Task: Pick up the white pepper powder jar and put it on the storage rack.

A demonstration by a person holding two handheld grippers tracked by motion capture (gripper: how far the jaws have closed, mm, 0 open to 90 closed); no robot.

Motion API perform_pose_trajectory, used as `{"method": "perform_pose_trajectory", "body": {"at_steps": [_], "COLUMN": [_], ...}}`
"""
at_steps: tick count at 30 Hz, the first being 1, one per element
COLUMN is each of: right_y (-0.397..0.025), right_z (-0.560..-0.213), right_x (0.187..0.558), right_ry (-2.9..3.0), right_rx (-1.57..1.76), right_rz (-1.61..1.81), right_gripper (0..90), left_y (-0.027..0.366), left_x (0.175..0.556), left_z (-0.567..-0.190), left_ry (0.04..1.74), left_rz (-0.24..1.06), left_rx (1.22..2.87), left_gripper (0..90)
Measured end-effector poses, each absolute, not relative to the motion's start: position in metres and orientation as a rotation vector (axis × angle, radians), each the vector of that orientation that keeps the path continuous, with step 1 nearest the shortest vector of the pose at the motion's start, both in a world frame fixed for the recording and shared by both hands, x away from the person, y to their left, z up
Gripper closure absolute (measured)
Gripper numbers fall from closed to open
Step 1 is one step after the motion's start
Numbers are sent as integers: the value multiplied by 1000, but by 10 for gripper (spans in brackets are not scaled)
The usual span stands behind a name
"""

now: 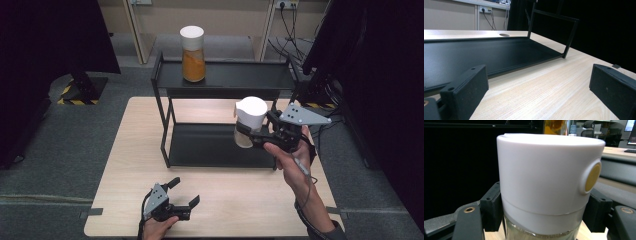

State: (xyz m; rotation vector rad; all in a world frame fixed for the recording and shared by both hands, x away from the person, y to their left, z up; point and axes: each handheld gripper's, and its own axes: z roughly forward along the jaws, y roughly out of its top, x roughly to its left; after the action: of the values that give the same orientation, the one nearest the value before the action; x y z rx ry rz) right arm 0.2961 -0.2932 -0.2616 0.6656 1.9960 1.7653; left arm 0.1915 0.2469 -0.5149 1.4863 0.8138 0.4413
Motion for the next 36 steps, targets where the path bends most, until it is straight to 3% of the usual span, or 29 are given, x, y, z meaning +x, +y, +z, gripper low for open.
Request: {"method": "perform_pose_trajectory", "body": {"at_steps": [36], "right_y": [-247], "right_z": [-174], "right_x": [342], "right_ry": [1960], "right_rx": [747], "right_rz": [1704], "right_gripper": [307], "left_y": [248], "left_x": [192], "left_z": [-516], "left_ry": [815], "left_rz": [432], "left_rx": [1483], "left_gripper": [17]}}
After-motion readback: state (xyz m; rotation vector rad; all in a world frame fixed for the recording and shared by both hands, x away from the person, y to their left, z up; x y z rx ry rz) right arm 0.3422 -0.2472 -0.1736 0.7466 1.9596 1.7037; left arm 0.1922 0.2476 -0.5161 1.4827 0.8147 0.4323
